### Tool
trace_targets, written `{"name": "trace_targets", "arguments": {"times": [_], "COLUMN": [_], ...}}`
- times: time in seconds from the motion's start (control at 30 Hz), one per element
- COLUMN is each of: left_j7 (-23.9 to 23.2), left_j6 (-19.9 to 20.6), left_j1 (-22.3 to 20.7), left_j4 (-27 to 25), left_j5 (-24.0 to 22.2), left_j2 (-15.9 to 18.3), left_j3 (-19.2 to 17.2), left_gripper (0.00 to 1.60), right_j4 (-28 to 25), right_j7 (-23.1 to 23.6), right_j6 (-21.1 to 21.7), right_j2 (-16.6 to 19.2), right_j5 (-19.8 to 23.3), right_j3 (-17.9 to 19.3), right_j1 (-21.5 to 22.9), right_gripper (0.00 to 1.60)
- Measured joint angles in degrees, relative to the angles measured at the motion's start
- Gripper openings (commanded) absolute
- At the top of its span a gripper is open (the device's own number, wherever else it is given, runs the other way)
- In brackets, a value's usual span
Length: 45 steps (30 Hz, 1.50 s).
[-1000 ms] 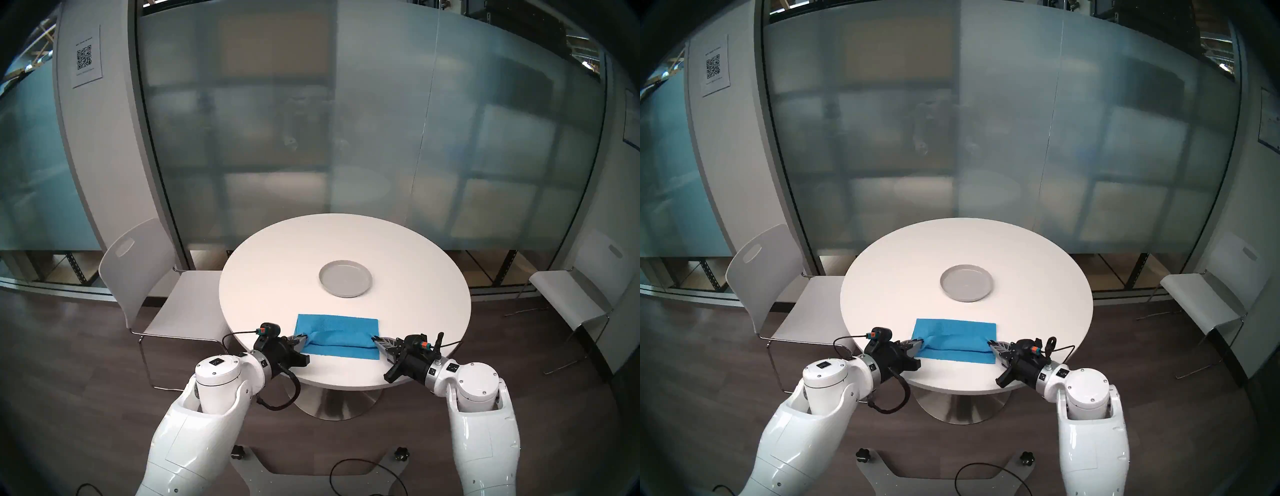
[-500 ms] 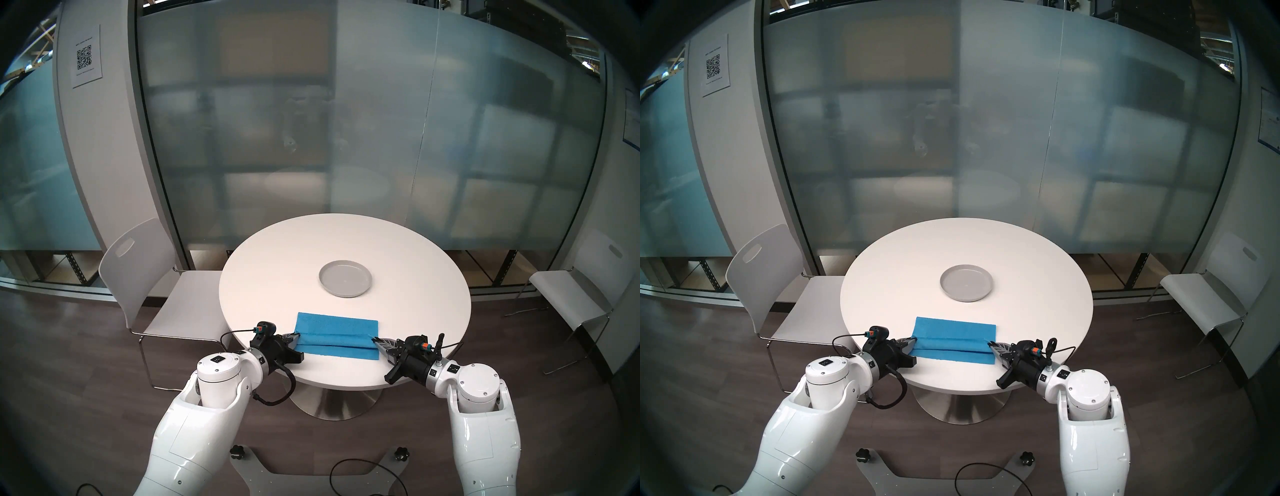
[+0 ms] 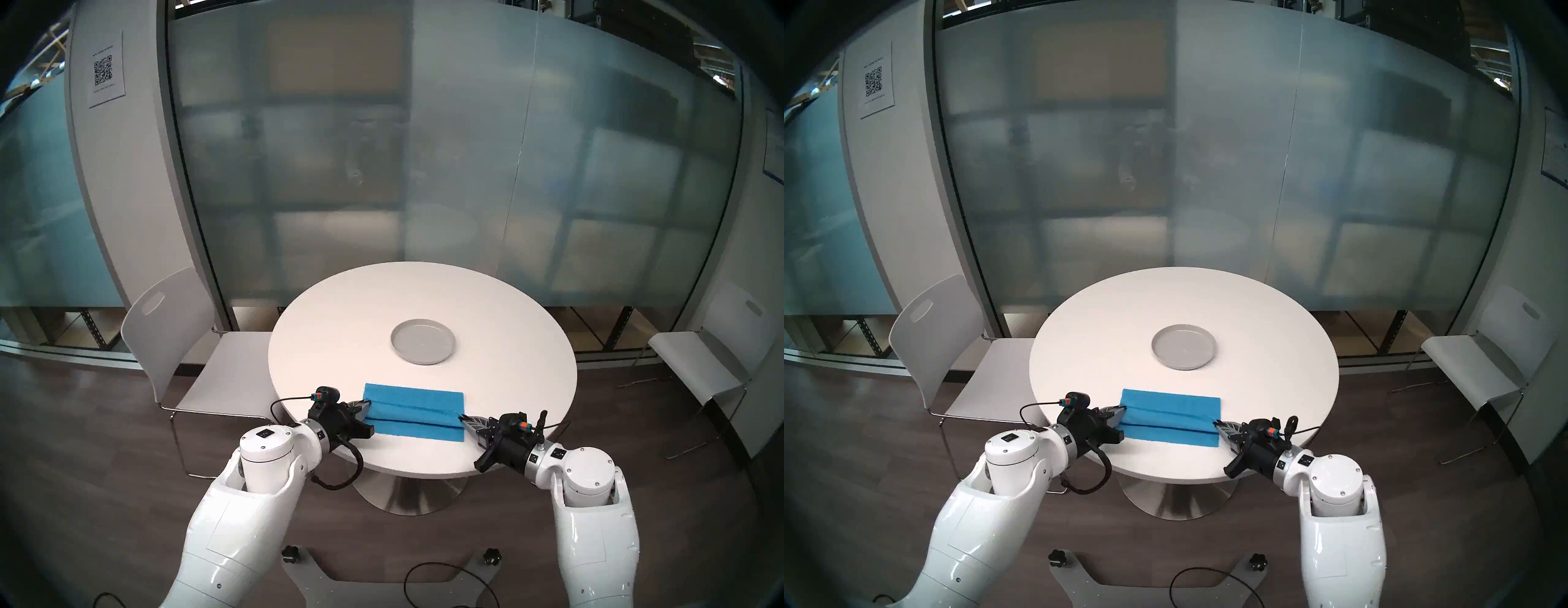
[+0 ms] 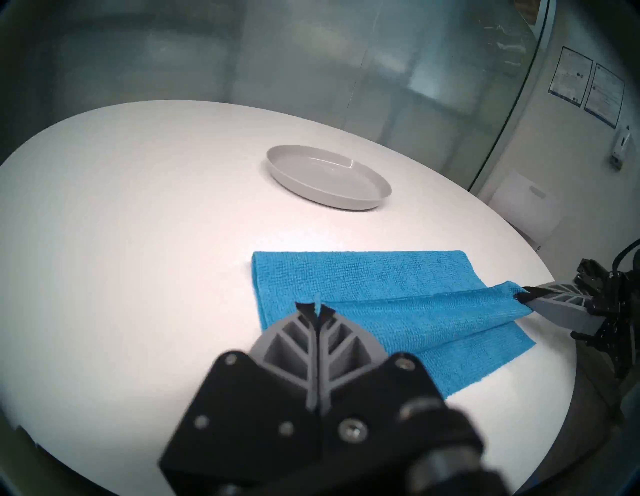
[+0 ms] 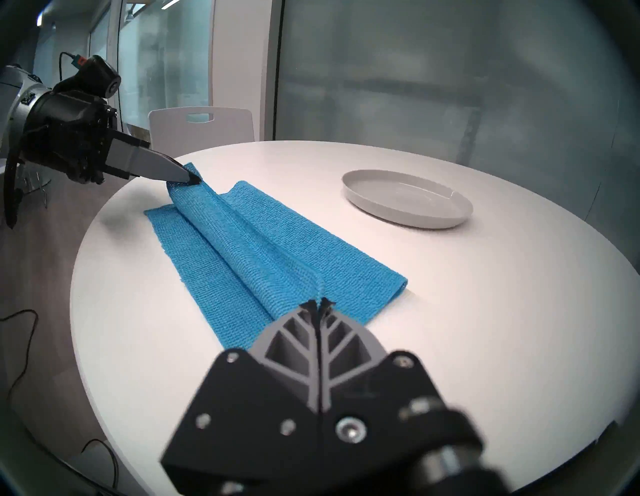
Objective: Fold the napkin in half twice and place it beside the plate
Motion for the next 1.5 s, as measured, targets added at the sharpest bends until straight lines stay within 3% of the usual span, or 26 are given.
{"name": "trace_targets", "arguments": {"times": [0.77,1.1,1.17,1.23,1.27,1.37,1.4,1.5], "left_j7": [-0.46,-0.71,-0.76,-0.78,-0.78,-0.78,-0.78,-0.78], "left_j6": [-0.28,-0.47,-0.47,-0.48,-0.48,-0.48,-0.47,-0.47], "left_j1": [2.20,2.84,3.06,3.19,3.27,3.38,3.43,3.44], "left_j4": [-0.52,-1.52,-1.68,-1.74,-1.74,-1.74,-1.74,-1.74], "left_j5": [-0.12,-0.20,-0.20,-0.20,-0.20,-0.18,-0.16,-0.13], "left_j2": [0.42,0.43,0.43,0.43,0.43,0.43,0.42,0.40], "left_j3": [-0.27,-0.55,-0.56,-0.55,-0.53,-0.47,-0.42,-0.39], "left_gripper": [0.00,0.00,0.03,0.18,0.23,0.29,0.36,0.50], "right_j4": [-1.05,-1.47,-1.49,-1.50,-1.51,-1.51,-1.51,-1.50], "right_j7": [0.69,0.95,0.95,0.95,0.93,0.83,0.74,0.59], "right_j6": [-0.37,-0.44,-0.45,-0.47,-0.48,-0.50,-0.52,-0.57], "right_j2": [-0.36,-0.51,-0.54,-0.57,-0.59,-0.62,-0.65,-0.68], "right_j5": [-0.40,-0.39,-0.39,-0.39,-0.39,-0.39,-0.39,-0.40], "right_j3": [-0.31,-0.31,-0.30,-0.29,-0.29,-0.28,-0.28,-0.27], "right_j1": [-1.89,-3.00,-3.04,-3.04,-3.03,-2.99,-2.96,-2.92], "right_gripper": [0.01,0.18,0.24,0.29,0.40,0.46,0.57,0.63]}}
